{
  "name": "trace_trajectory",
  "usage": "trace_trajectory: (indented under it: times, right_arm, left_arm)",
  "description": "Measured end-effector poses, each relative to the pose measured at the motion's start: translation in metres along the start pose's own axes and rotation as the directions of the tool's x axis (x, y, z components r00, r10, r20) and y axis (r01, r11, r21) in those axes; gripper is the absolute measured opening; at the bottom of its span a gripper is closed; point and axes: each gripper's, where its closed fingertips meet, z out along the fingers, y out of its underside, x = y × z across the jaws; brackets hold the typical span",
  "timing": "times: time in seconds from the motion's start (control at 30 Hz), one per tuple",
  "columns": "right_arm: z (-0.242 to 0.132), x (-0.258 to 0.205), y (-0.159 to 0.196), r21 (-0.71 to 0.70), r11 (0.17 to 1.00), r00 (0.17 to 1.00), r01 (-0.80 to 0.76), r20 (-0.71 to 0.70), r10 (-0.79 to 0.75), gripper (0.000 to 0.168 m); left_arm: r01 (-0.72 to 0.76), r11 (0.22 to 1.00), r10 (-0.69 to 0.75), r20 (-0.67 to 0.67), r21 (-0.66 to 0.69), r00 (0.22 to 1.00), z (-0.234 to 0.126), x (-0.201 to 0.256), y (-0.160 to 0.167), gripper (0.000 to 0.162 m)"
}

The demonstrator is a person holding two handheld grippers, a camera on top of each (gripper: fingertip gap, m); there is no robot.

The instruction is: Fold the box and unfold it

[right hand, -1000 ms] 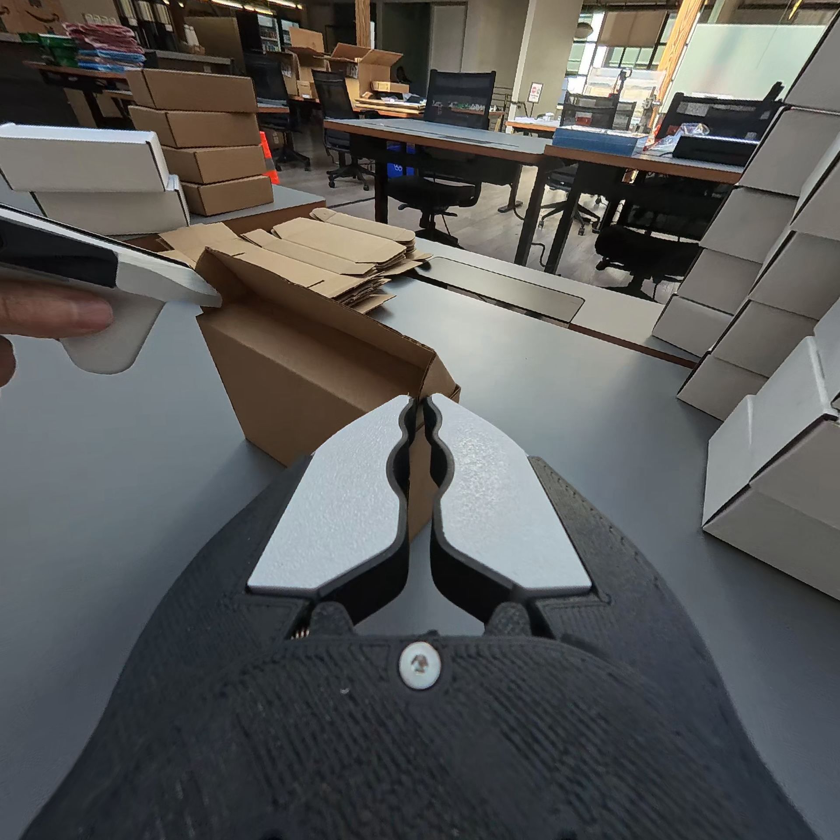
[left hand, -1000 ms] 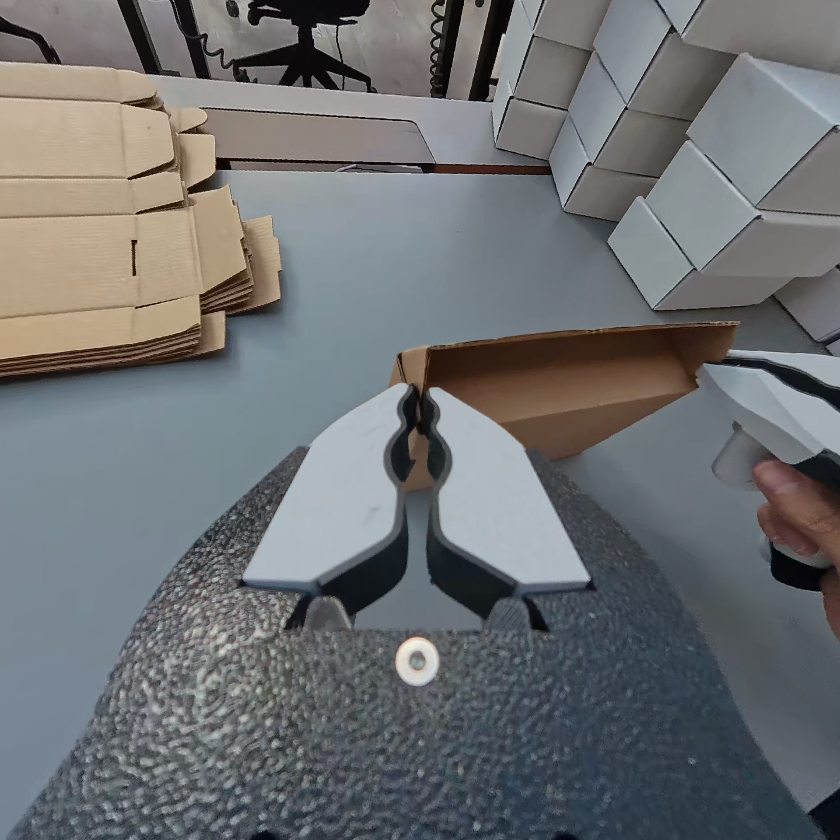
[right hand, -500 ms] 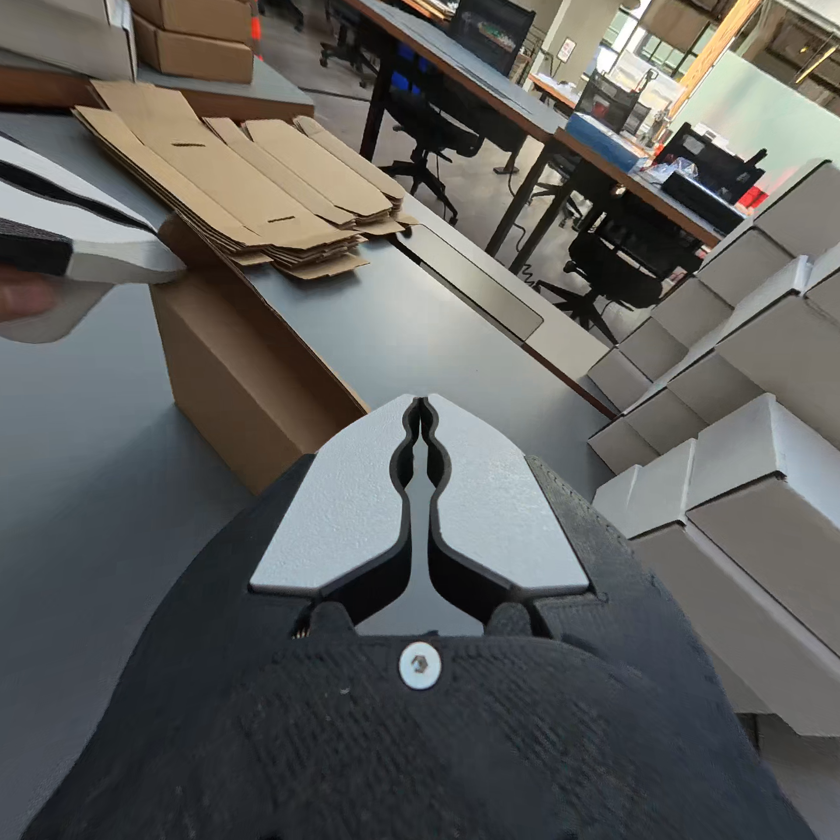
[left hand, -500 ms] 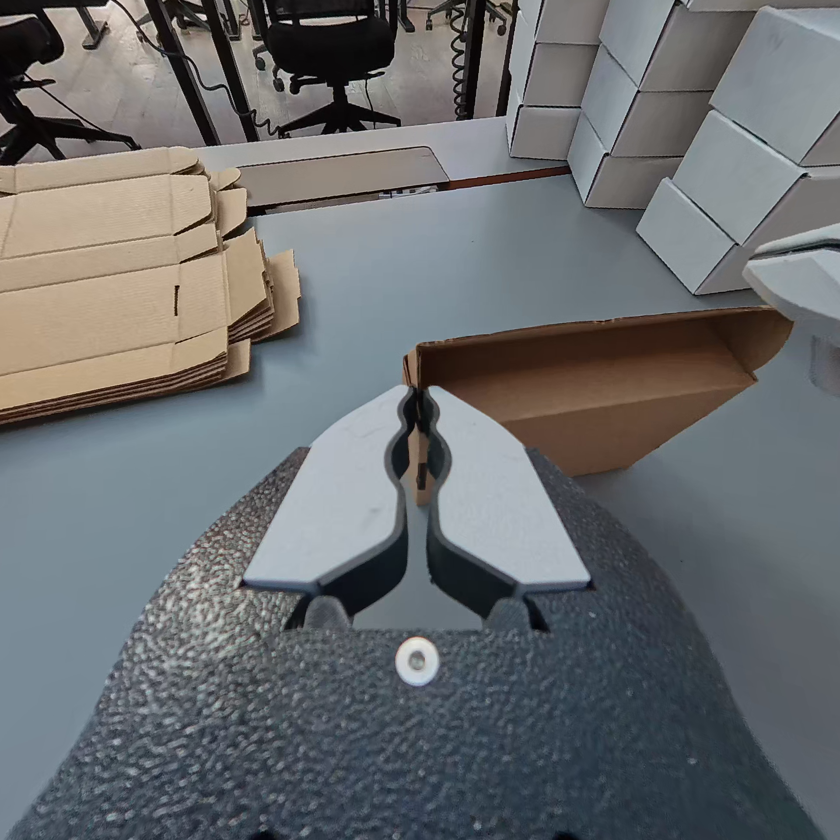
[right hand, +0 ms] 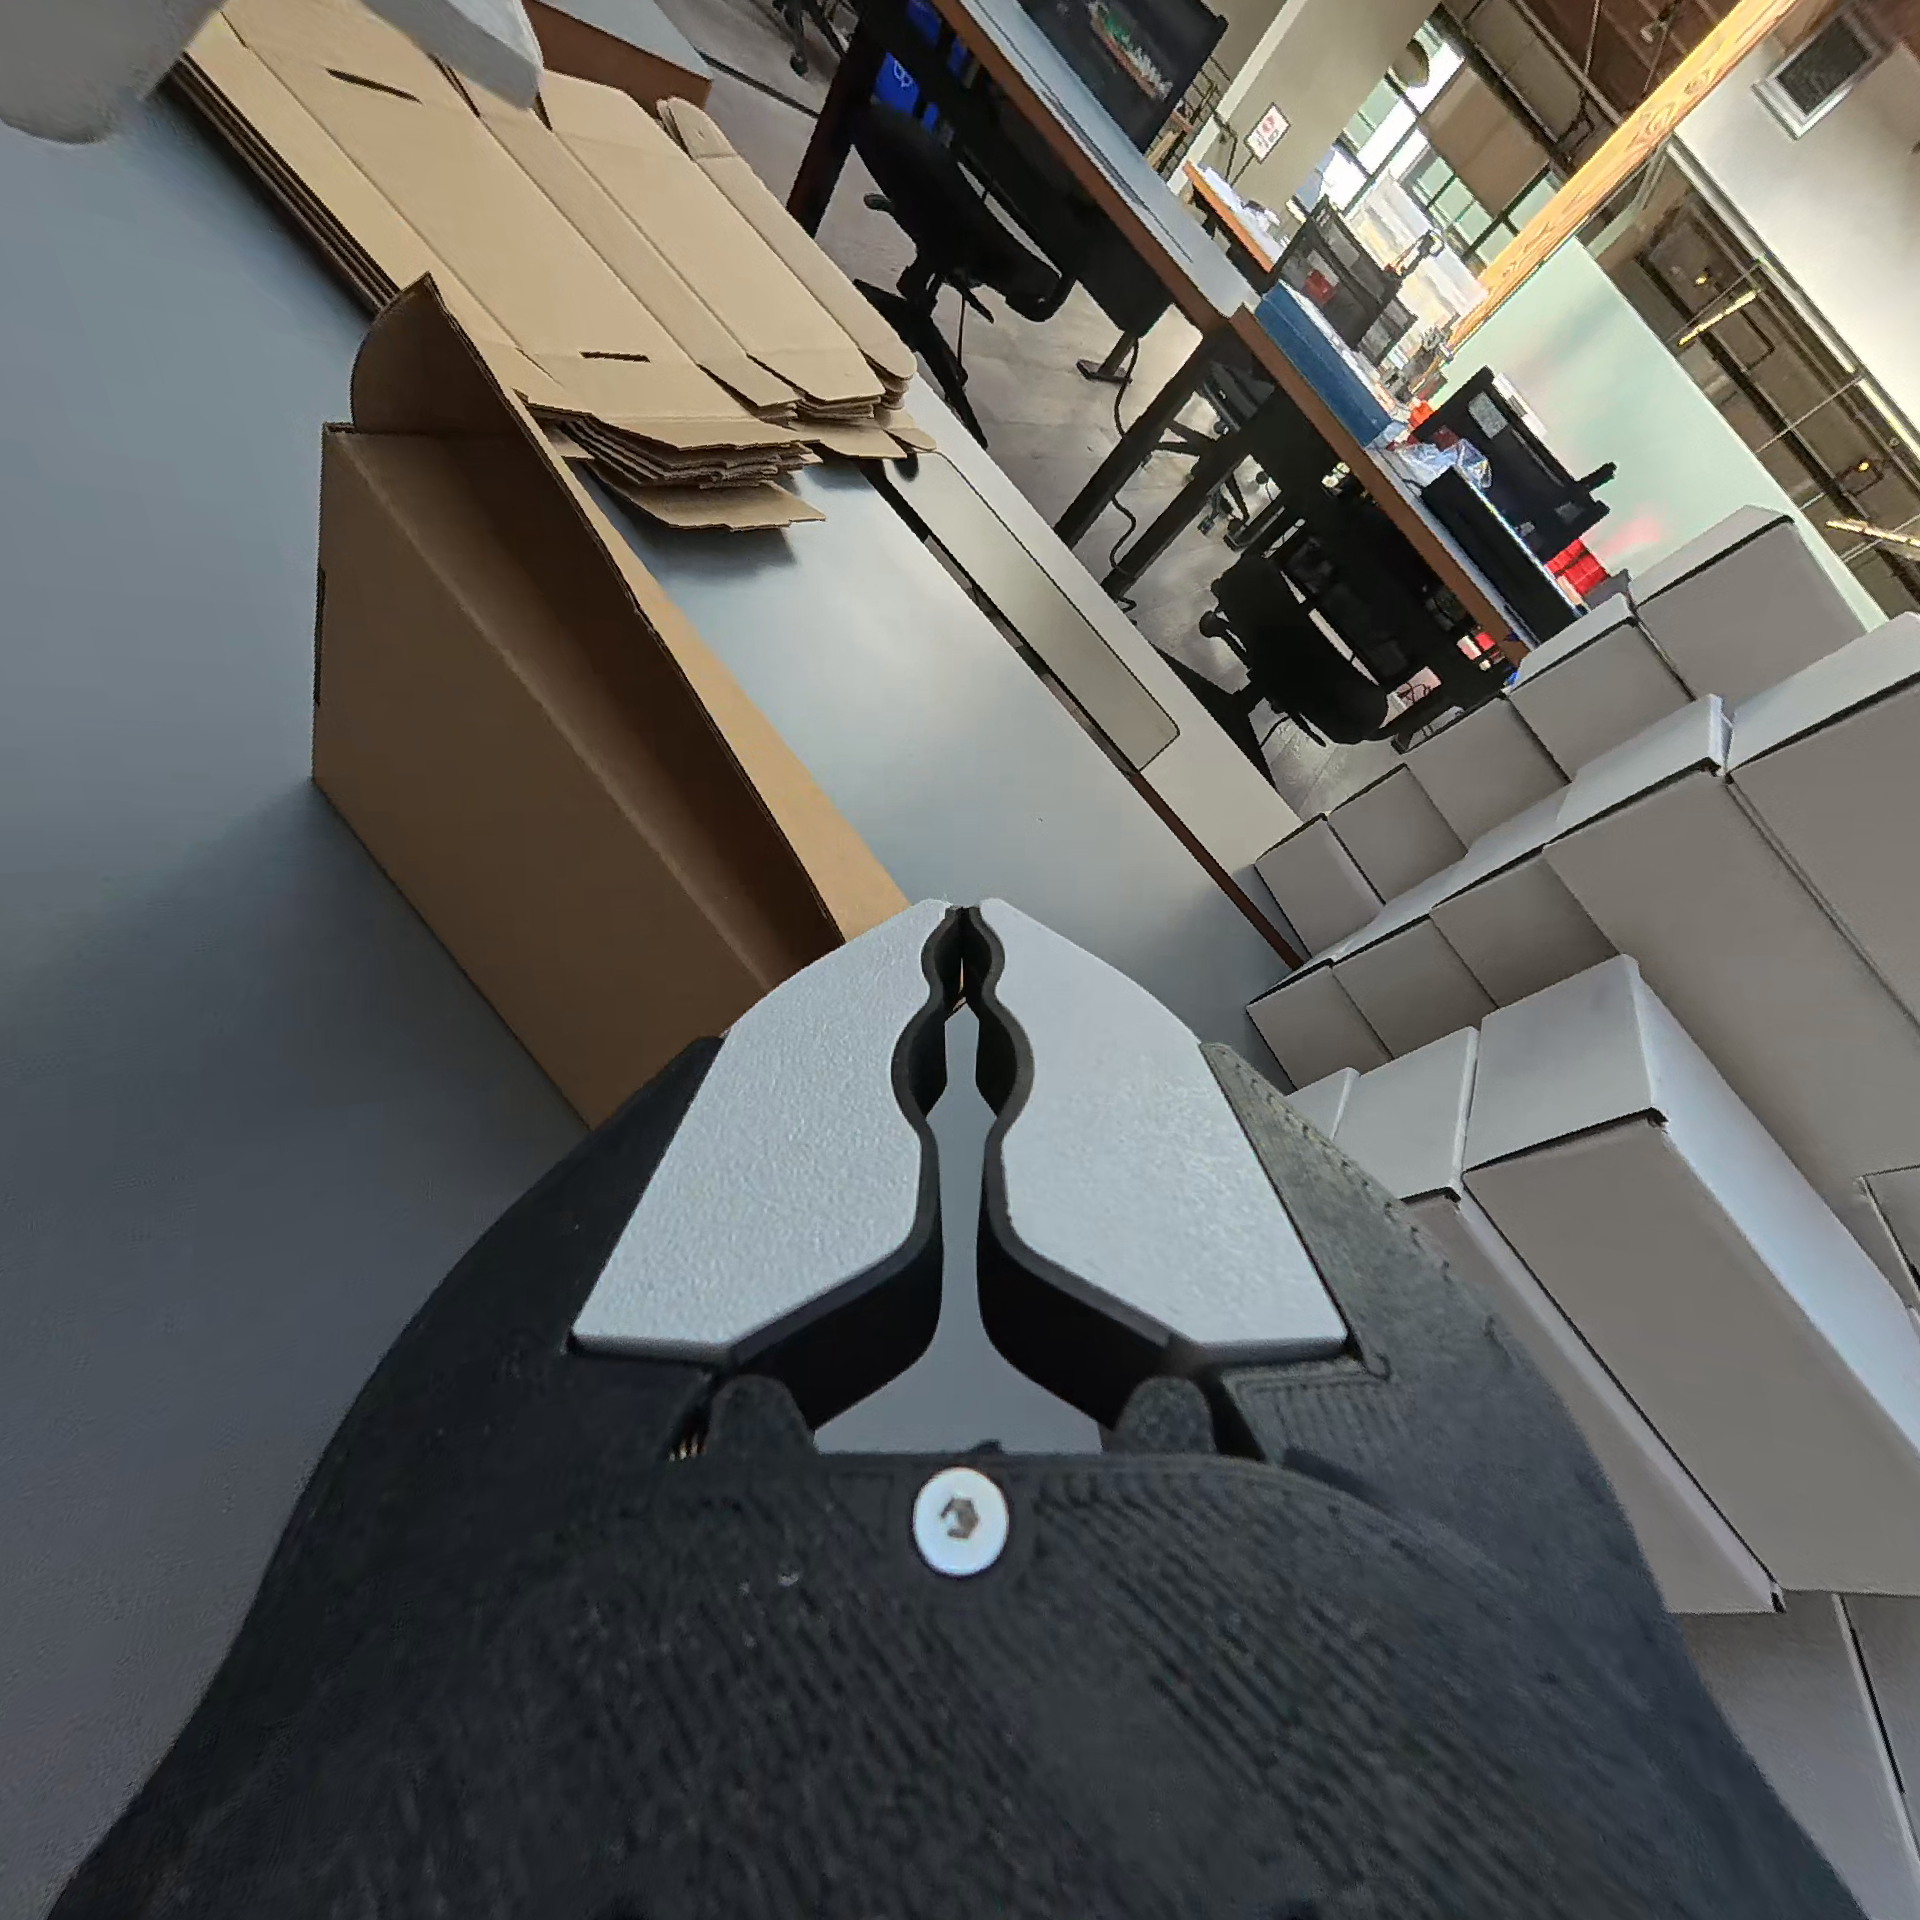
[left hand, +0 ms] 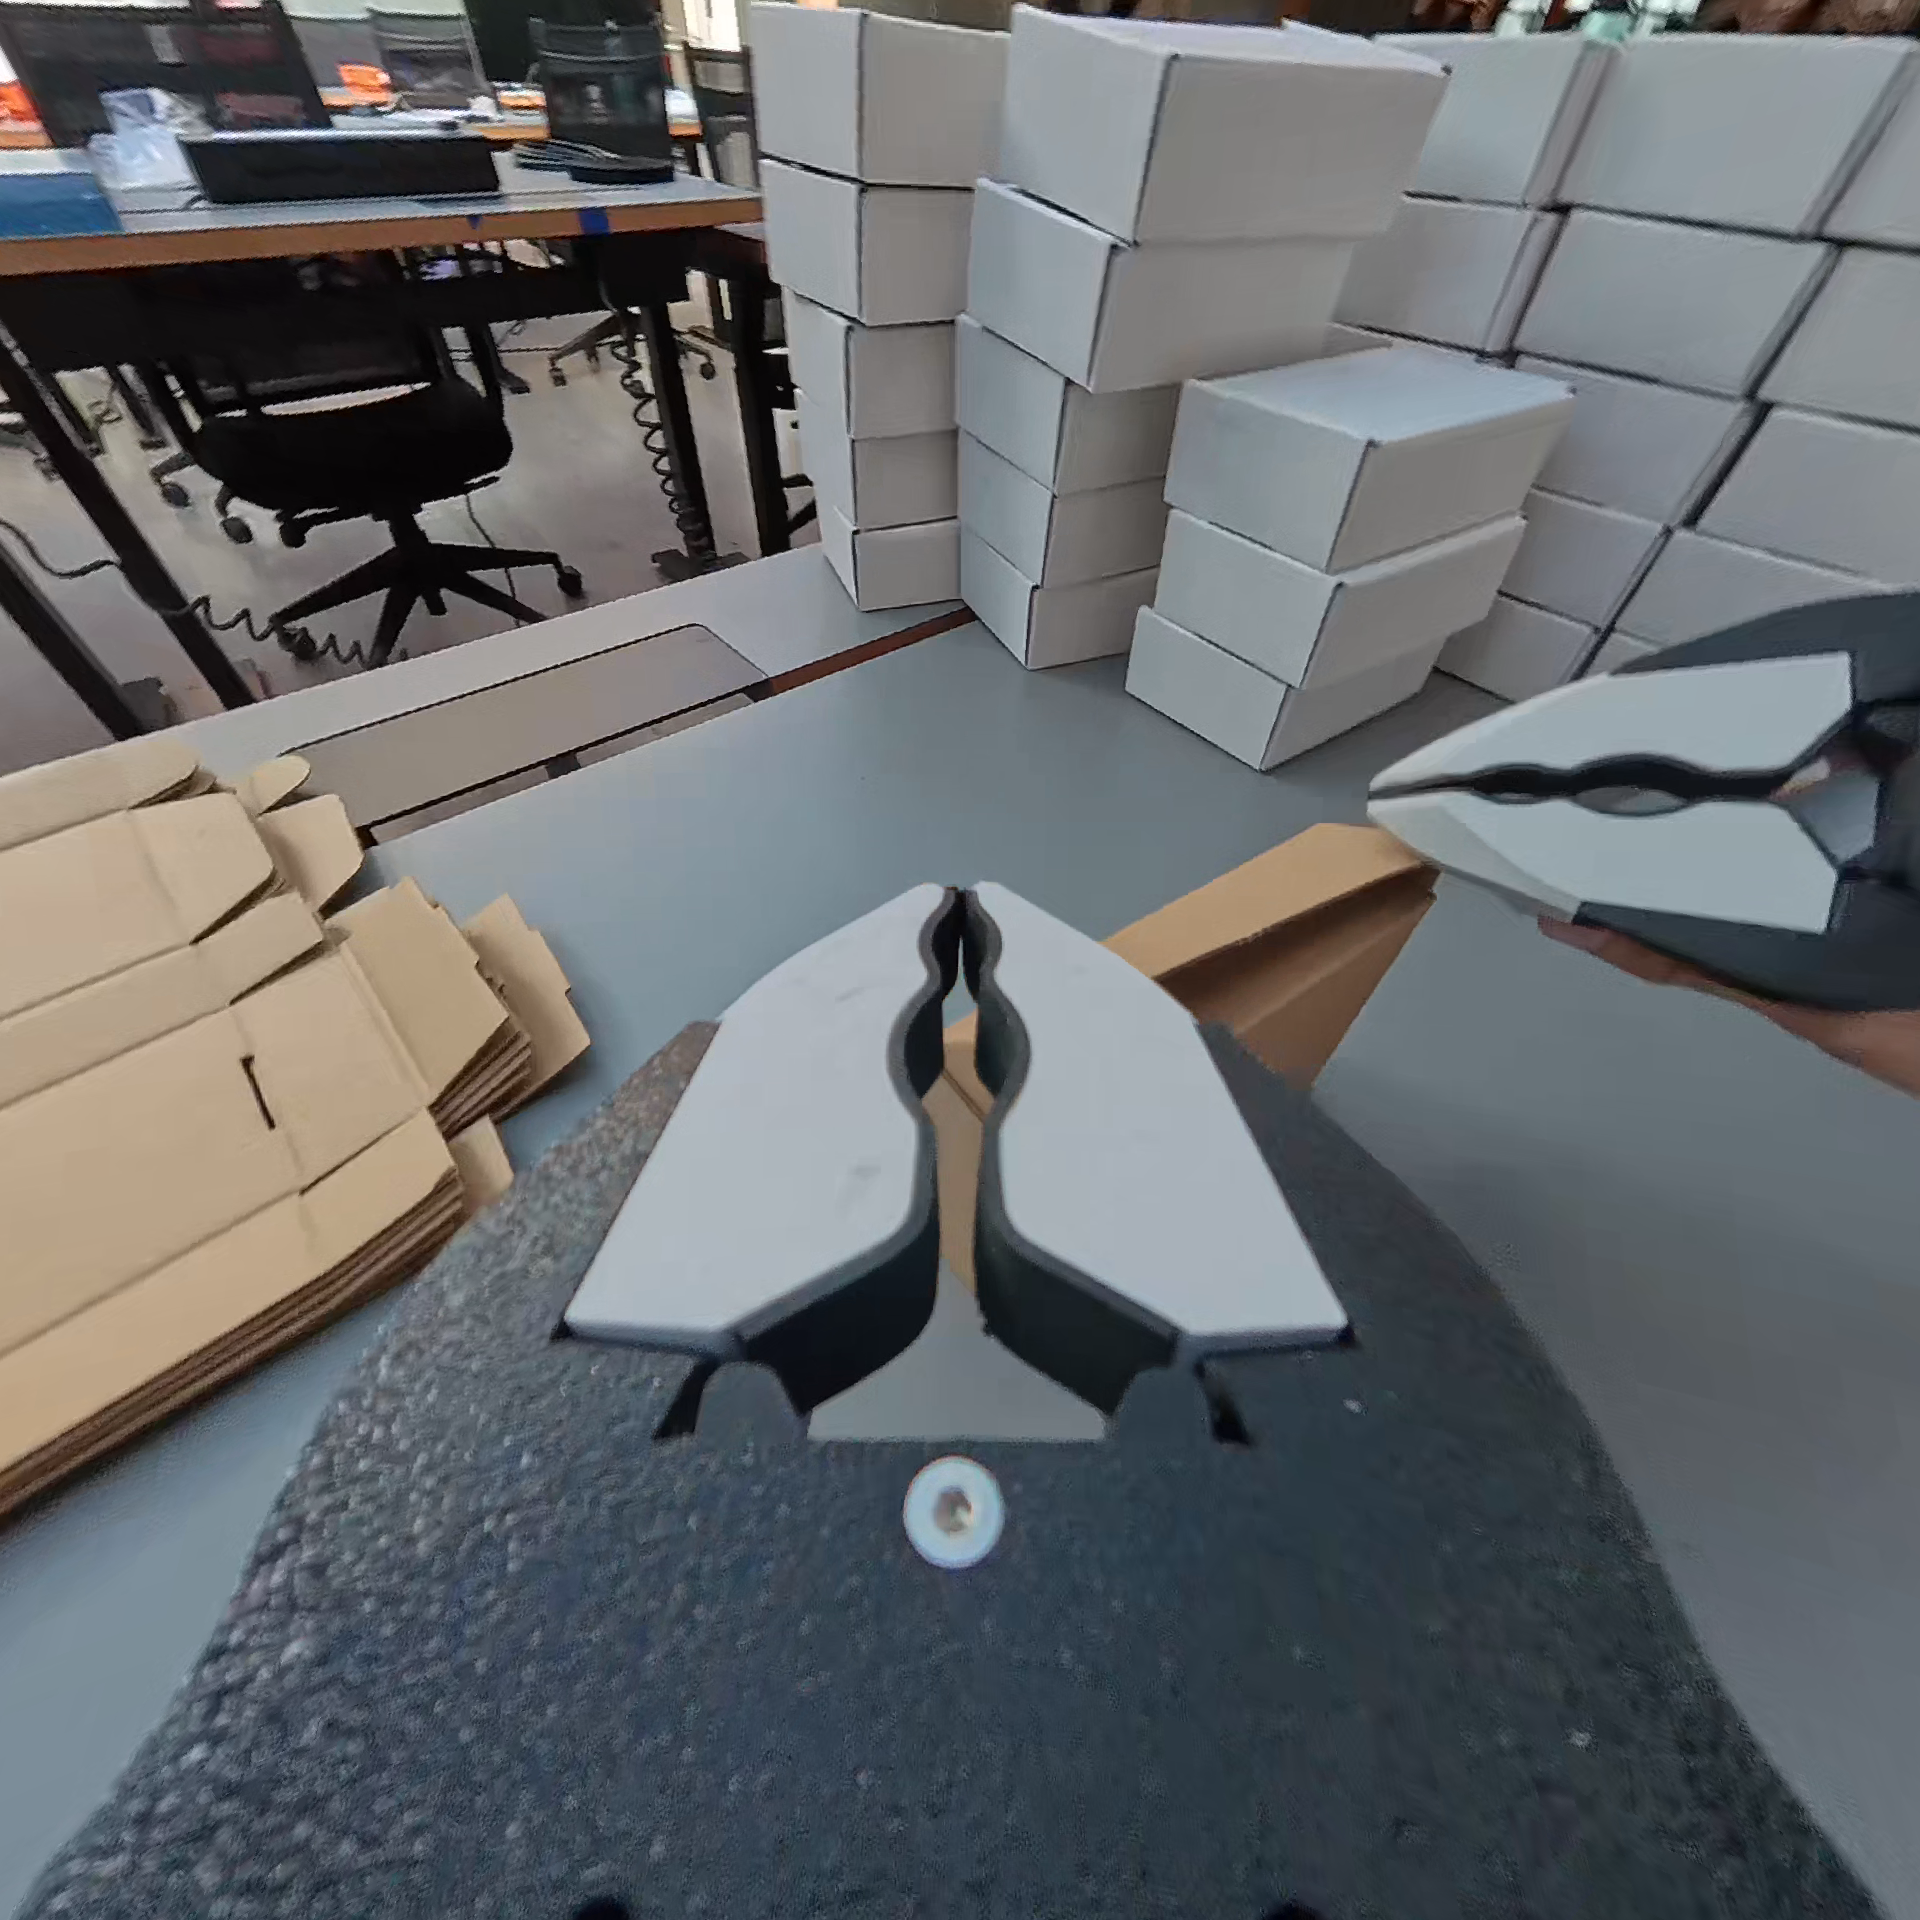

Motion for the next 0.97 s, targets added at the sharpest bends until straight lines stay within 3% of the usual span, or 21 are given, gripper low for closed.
trace_trajectory:
  times: [0.03, 0.13, 0.3, 0.47, 0.6, 0.97]
  right_arm:
    - [0.000, 0.000, 0.000, 0.001, 1.000, 1.000, -0.001, 0.004, 0.001, 0.000]
    - [0.000, 0.000, 0.000, 0.011, 1.000, 1.000, -0.018, 0.015, 0.018, 0.000]
    - [0.000, 0.000, 0.000, 0.013, 1.000, 1.000, -0.008, 0.010, 0.007, 0.000]
    - [0.000, -0.005, 0.005, -0.015, 1.000, 0.999, -0.002, 0.042, 0.002, 0.000]
    - [-0.001, -0.012, 0.011, 0.024, 0.998, 0.999, 0.051, 0.005, -0.052, 0.000]
    - [-0.014, 0.000, 0.008, 0.040, 0.997, 0.973, -0.072, 0.220, 0.061, 0.000]
  left_arm:
    - [-0.066, 0.998, 0.065, -0.049, -0.022, 0.997, 0.005, -0.001, 0.004, 0.000]
    - [-0.221, 0.975, 0.215, -0.165, -0.023, 0.963, 0.015, -0.003, 0.014, 0.000]
    - [-0.294, 0.955, 0.267, -0.290, -0.050, 0.919, 0.018, 0.004, 0.028, 0.000]
    - [-0.450, 0.888, 0.416, -0.257, -0.089, 0.872, 0.014, 0.009, 0.044, 0.000]
    - [-0.585, 0.807, 0.571, -0.147, -0.082, 0.808, 0.011, 0.011, 0.049, 0.000]
    - [-0.540, 0.838, 0.534, -0.092, -0.080, 0.841, 0.011, 0.009, 0.048, 0.000]
